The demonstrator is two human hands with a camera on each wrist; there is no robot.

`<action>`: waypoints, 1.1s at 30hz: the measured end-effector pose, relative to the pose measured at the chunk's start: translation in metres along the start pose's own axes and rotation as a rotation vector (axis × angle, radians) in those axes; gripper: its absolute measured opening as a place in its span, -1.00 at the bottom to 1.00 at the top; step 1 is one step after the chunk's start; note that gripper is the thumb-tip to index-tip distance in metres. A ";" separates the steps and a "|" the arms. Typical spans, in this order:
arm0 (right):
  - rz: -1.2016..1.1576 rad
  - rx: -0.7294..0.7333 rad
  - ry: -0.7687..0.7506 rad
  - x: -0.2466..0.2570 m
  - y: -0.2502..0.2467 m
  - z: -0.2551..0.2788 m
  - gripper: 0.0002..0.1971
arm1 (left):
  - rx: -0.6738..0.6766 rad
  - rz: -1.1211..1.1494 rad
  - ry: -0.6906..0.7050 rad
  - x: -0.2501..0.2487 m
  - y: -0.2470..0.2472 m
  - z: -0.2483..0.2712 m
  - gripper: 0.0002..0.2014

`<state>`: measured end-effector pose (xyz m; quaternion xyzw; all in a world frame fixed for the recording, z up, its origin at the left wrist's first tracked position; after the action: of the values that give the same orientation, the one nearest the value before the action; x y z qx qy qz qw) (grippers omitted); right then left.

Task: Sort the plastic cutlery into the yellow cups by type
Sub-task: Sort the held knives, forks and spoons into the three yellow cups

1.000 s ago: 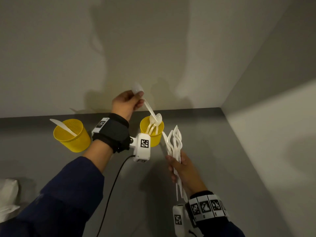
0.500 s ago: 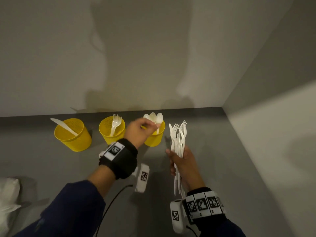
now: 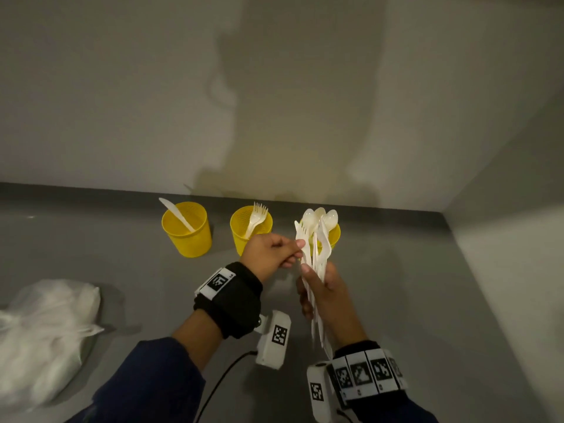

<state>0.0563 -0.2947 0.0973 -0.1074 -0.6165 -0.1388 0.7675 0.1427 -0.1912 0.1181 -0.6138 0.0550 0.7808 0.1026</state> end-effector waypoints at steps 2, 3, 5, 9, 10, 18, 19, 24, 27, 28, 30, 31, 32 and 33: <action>-0.032 -0.007 0.015 0.000 0.005 -0.001 -0.84 | -0.039 0.053 0.008 -0.009 -0.012 -0.006 -0.83; -0.051 -0.013 0.026 -0.001 0.006 -0.001 -0.84 | -0.080 0.100 0.012 -0.015 -0.020 -0.010 -0.81; -0.111 -0.014 0.064 -0.003 0.008 -0.001 -0.87 | -0.182 0.197 0.039 -0.029 -0.039 -0.021 -0.81; -0.184 -0.001 0.122 -0.007 0.009 -0.004 -0.90 | -0.382 0.187 0.161 -0.045 -0.082 -0.047 -0.88; -0.187 -0.001 0.135 -0.009 0.010 -0.004 -0.90 | -0.409 0.153 0.176 -0.043 -0.090 -0.054 -0.90; 0.002 0.005 0.096 -0.009 0.015 -0.008 -0.90 | -0.316 -0.220 0.020 -0.002 -0.087 -0.089 -0.52; 0.049 0.003 0.068 -0.008 0.013 -0.007 -0.89 | -0.320 -0.312 0.018 0.000 -0.087 -0.088 -0.44; -0.005 0.050 0.036 0.000 0.007 -0.002 -0.84 | -0.214 -0.352 0.144 -0.010 -0.066 -0.060 -0.66; -0.241 0.151 0.107 0.005 0.007 0.003 -0.78 | 0.126 -0.306 0.031 -0.008 -0.039 -0.035 -0.76; -0.290 0.185 0.126 0.005 0.008 0.004 -0.75 | 0.188 -0.276 -0.003 -0.006 -0.033 -0.029 -0.78; -0.330 0.236 0.154 0.004 0.010 0.005 -0.67 | 0.264 -0.232 -0.025 -0.001 -0.024 -0.020 -0.76; -0.341 0.252 0.167 0.004 0.011 0.005 -0.63 | 0.291 -0.213 -0.030 0.000 -0.021 -0.016 -0.72; -0.351 0.268 0.178 0.004 0.011 0.006 -0.60 | 0.303 -0.193 -0.037 0.001 -0.018 -0.014 -0.68; -0.360 0.288 0.185 0.004 0.011 0.006 -0.61 | 0.304 -0.163 -0.044 0.002 -0.017 -0.013 -0.67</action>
<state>0.0552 -0.2824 0.1030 0.1277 -0.5662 -0.1931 0.7911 0.1586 -0.1768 0.1142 -0.5764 0.1204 0.7659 0.2584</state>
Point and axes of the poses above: each hand's wrist, its own z-axis away from the middle knuckle, its own y-axis out of the palm, x = y × z, the point moved 2 cm from there along -z, towards the middle knuckle, and after that the axes turned 7 degrees about -x, right-handed, at the moved point
